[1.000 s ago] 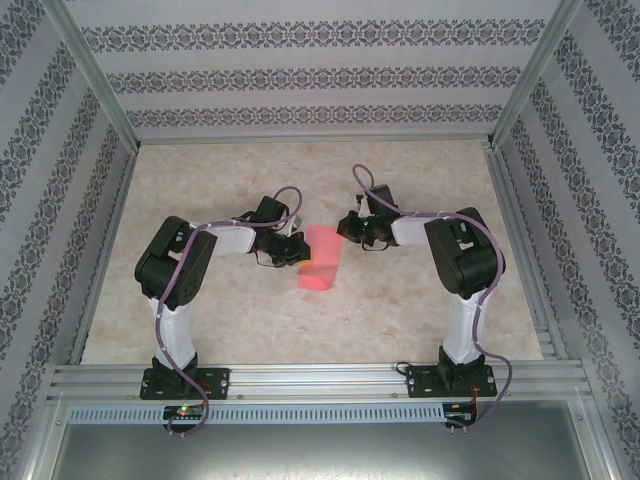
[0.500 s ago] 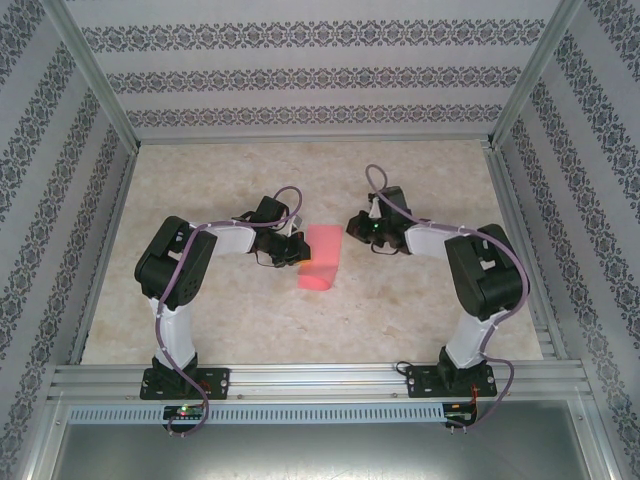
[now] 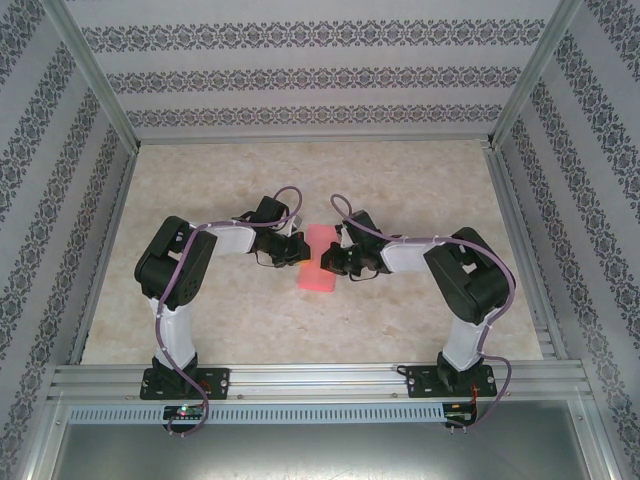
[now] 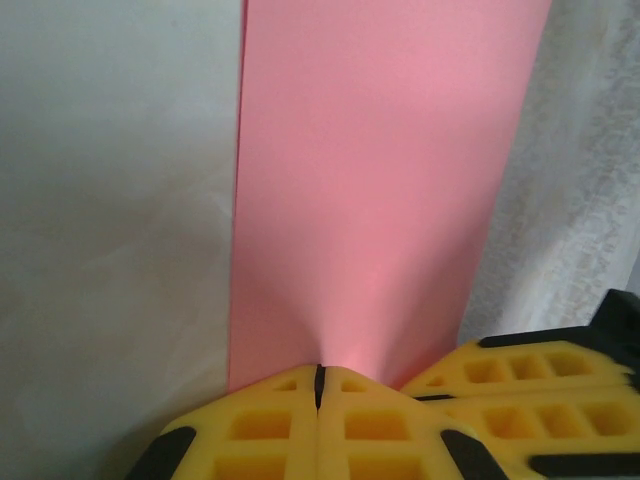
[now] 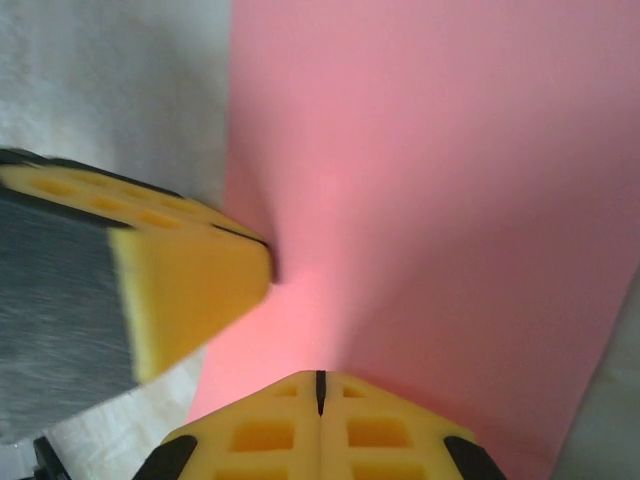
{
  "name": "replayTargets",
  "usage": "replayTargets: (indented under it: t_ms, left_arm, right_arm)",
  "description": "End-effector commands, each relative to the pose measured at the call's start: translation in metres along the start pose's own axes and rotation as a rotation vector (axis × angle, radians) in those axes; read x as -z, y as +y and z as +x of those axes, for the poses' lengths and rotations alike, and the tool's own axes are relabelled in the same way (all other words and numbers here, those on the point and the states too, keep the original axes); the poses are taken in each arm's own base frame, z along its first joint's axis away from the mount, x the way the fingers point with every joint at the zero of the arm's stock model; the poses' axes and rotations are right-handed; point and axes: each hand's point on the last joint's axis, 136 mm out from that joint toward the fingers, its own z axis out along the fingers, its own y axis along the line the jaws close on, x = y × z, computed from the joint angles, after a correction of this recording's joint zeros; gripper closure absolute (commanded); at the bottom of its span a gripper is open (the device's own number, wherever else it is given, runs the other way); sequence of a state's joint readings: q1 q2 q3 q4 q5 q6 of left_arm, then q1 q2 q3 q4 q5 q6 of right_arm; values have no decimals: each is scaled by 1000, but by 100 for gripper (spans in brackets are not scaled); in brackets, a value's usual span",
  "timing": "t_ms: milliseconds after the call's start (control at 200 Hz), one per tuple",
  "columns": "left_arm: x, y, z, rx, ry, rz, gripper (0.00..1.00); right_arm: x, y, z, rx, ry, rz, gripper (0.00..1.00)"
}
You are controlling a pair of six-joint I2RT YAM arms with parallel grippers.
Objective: Fold a paper plane with a square sheet of paper (pick it up from the middle)
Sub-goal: Fold the square sheet of paper in half at the center of the table.
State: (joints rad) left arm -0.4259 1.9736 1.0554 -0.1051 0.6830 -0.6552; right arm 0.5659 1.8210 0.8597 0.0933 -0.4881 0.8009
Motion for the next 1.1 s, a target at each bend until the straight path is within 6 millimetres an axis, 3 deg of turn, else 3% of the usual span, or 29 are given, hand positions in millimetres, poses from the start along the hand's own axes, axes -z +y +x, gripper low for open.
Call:
replayTargets:
  t_ms: [0,260,455,729,889,1094]
  left_arm:
    - [-12,126,78,207,169,-445,100]
    - [-11,129,78,207,163,-458,100]
    - [-12,129,78,205,164,-457,100]
    - [-12,127,77,201,162,-447,100]
    - [-12,127,78,205,164,-446,100]
    - [-12,127,78,206,164,-447,100]
  right_arm:
    - [-3,-14,25,-14,96,36,100]
    - [11,-46,60,-27,171,111,100]
    - [27,-57,75,-19,178,93,100]
    - [56,12,35,134,21,-71,100]
    - [31,28,20,130,31,-109,100]
    - [-1,24,30,127,98,-99,100]
